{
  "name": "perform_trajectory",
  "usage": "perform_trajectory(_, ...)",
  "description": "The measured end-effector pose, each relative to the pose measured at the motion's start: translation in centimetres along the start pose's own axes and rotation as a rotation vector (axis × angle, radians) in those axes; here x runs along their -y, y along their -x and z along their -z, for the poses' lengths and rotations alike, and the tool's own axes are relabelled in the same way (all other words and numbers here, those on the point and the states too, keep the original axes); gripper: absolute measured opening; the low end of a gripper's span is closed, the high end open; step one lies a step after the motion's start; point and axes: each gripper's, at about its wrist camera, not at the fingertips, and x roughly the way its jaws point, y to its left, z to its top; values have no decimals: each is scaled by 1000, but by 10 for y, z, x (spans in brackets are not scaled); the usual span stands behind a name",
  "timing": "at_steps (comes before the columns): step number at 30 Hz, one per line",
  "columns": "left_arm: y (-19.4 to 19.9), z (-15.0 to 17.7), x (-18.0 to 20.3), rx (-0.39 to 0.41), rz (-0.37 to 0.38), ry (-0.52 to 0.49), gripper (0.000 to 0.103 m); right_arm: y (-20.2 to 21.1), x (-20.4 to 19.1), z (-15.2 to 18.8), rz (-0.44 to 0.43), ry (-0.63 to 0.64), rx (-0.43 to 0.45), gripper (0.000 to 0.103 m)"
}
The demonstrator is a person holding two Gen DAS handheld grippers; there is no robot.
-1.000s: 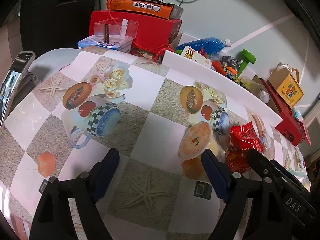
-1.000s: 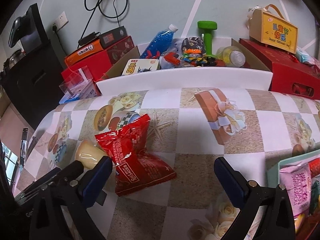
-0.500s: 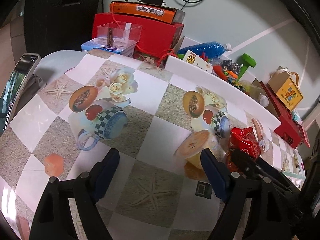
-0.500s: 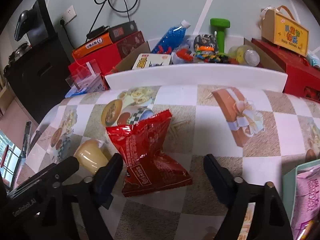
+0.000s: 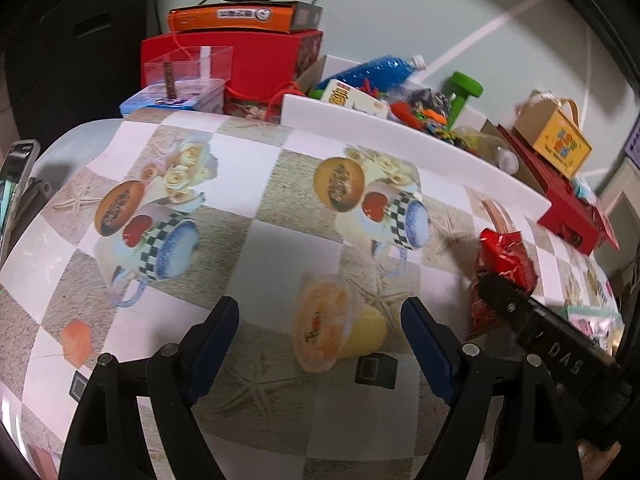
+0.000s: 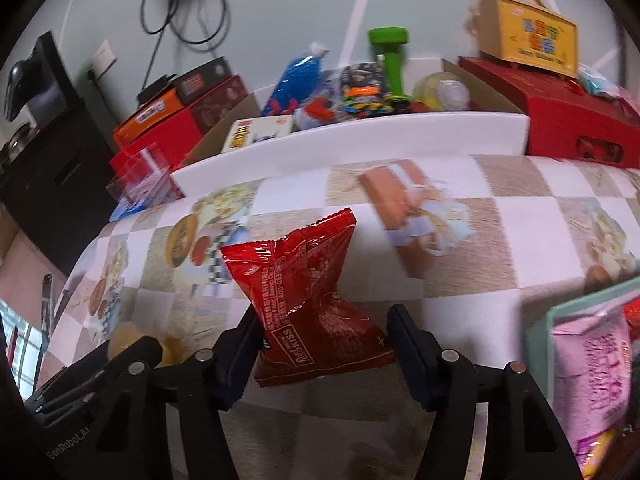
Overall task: Organize snacks
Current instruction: 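Grasp the clear yellow jelly cup with the left tool while the right grasps the red snack bag, then lift and carry the jelly cup with the left tool while the right carries the red bag toward the tray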
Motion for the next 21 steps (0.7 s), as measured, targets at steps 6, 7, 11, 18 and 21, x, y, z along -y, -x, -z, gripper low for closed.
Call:
perform_trajectory(6, -8, 4, 13, -39, -45, -76, 83, 6, 11, 3, 24, -17, -6, 66)
perform_trajectory(7, -8, 5, 15, -40, -49, -85, 83, 7, 11, 4, 27, -14, -7, 66)
perform_trajectory(11, -9, 6, 20, -42, -51, -107, 82, 9, 9, 7, 32, 4, -15, 66)
perform_trajectory(18, -11, 5, 21, -26, -54, -102, 64, 10, 6, 10, 37, 21, -31, 65)
perform_trajectory(21, -10, 5, 19, -19, -64, -90, 48, 10, 5, 10, 36, 23, -35, 66)
